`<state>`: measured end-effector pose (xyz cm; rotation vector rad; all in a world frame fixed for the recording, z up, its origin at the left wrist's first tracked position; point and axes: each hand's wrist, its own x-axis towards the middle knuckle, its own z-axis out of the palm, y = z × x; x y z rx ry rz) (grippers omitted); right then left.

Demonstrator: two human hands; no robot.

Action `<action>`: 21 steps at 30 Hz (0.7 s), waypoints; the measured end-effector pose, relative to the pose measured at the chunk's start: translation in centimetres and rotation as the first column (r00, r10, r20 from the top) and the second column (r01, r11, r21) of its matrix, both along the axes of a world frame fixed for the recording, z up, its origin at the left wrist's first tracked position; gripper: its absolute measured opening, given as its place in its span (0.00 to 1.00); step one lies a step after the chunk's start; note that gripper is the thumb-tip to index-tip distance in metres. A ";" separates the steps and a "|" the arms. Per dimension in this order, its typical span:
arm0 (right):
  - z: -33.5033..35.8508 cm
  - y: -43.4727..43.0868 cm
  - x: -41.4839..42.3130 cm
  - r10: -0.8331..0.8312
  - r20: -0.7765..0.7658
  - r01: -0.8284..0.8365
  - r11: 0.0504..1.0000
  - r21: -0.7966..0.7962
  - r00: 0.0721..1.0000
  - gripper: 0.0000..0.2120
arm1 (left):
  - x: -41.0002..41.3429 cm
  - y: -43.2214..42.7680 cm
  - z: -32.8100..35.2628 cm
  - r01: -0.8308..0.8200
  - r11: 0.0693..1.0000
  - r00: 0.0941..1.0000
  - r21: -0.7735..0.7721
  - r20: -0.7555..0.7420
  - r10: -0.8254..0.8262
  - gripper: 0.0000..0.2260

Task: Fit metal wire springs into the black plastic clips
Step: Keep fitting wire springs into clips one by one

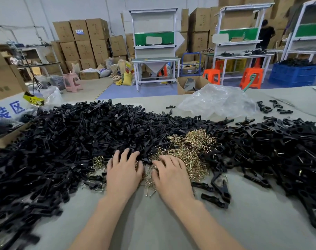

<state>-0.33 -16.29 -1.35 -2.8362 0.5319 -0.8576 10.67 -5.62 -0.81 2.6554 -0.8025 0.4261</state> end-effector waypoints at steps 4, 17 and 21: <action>-0.1 0.0 0.1 0.000 -0.025 0.001 1.000 0.030 1.000 0.16 | 0.0 0.3 -0.3 0.063 0.995 0.997 -0.076 0.049 -0.060 0.10; 0.4 -0.1 -0.2 0.047 0.018 -0.048 0.994 0.095 0.999 0.17 | -1.8 1.6 0.6 0.297 0.920 0.950 -0.257 -0.017 -0.311 0.03; 0.9 -0.2 -1.1 0.086 0.166 -0.108 0.986 0.125 0.982 0.11 | -2.6 2.3 0.6 0.331 0.891 0.930 -0.311 -0.050 -0.363 0.09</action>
